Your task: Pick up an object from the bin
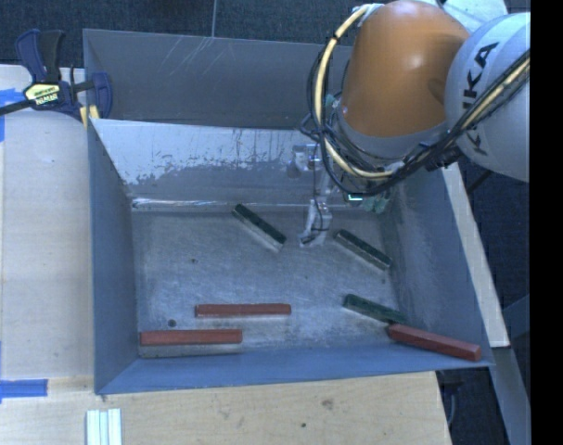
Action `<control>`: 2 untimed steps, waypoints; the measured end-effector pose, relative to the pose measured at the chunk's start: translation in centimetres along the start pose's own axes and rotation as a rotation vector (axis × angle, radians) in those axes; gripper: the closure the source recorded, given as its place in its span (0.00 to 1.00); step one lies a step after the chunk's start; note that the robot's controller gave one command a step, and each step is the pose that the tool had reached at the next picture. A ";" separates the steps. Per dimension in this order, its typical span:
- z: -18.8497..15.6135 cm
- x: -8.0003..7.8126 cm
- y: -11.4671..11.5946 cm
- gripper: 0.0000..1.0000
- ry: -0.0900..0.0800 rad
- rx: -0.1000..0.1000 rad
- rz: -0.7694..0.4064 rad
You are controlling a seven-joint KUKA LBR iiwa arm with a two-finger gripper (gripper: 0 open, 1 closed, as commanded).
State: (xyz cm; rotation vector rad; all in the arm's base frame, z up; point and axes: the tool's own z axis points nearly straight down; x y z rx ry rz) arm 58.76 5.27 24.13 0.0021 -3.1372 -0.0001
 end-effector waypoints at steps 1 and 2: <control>5.9 7.1 1.1 0.00 -0.001 0.000 0.224; 3.1 7.3 -2.6 0.00 -0.011 0.000 0.266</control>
Offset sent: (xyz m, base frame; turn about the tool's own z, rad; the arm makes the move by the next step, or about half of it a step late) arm -0.0707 0.0112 -0.0576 0.2255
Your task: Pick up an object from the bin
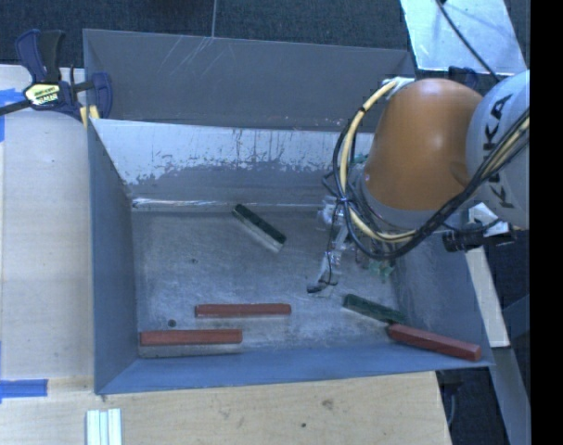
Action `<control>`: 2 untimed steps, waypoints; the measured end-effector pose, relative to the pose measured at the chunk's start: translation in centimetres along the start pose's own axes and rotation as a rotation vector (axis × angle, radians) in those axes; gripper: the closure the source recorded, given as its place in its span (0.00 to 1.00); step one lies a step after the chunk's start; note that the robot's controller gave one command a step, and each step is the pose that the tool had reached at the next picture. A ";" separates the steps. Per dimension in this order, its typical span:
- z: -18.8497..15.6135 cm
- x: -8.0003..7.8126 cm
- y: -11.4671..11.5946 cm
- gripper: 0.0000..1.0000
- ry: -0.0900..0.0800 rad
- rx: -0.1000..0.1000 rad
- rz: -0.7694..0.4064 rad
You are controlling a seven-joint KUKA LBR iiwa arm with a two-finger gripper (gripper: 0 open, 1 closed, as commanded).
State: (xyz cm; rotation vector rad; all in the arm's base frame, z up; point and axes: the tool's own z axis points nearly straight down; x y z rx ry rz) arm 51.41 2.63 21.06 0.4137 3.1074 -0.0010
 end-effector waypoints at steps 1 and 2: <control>14.2 4.9 9.0 0.00 0.008 -0.001 -0.347; 13.7 4.6 9.0 1.00 0.001 -0.003 -0.343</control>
Offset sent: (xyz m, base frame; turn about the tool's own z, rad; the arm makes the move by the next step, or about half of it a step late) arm -0.0222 0.0984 -0.1406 -0.3445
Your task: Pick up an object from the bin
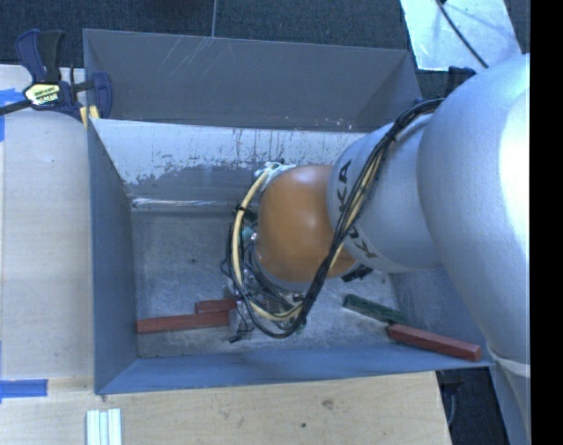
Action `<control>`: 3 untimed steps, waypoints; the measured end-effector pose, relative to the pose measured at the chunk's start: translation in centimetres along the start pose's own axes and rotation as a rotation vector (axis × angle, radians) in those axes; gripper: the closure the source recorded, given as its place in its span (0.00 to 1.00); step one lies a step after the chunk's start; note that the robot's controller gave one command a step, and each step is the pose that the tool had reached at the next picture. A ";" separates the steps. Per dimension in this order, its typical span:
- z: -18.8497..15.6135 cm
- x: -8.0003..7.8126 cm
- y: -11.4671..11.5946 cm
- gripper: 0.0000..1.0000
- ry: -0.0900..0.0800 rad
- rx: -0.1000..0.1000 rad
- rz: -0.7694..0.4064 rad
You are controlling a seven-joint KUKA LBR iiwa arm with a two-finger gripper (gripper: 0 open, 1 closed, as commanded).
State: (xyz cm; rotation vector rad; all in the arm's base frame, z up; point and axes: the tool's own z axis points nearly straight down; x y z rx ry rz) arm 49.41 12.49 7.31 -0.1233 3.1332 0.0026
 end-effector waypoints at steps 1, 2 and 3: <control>-0.1 -4.2 -6.0 1.00 0.000 -0.004 0.053; 0.2 -3.9 -6.1 0.00 0.002 0.001 0.051; 0.3 1.4 -5.6 0.00 0.004 0.001 0.063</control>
Offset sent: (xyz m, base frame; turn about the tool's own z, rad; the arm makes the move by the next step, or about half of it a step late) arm 0.0425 -0.0577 -0.0031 0.0501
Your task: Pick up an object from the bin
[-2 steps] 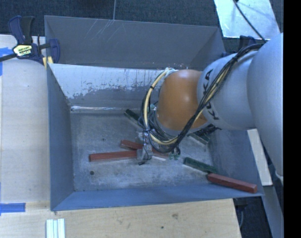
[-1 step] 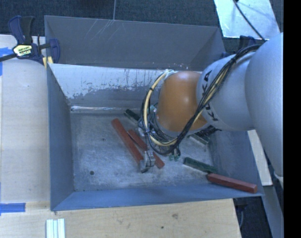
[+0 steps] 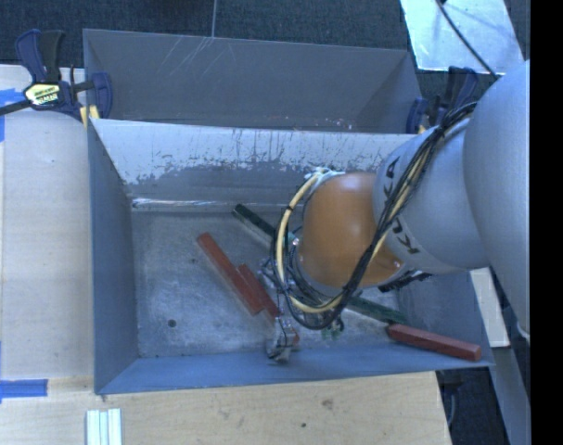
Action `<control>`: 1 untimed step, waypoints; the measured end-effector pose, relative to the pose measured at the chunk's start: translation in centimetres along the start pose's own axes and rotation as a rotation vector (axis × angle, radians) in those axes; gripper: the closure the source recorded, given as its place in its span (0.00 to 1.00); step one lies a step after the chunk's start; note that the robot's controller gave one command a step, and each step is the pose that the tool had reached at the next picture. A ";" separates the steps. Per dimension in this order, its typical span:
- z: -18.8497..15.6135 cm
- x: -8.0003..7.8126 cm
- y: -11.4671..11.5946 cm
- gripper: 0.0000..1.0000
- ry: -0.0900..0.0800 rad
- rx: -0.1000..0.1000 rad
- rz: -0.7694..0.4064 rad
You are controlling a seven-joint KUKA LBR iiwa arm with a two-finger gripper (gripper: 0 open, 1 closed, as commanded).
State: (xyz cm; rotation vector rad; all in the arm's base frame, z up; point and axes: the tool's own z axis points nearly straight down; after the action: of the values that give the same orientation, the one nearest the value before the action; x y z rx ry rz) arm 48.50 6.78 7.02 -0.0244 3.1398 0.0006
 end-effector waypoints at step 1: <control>-0.1 -0.3 0.0 1.00 -0.005 -0.001 0.001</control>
Offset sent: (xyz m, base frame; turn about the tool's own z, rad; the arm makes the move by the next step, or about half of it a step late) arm 0.0000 0.0000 0.0000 0.0000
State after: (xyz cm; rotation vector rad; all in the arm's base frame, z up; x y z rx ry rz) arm 48.76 6.78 7.12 -0.0223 3.1345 0.0016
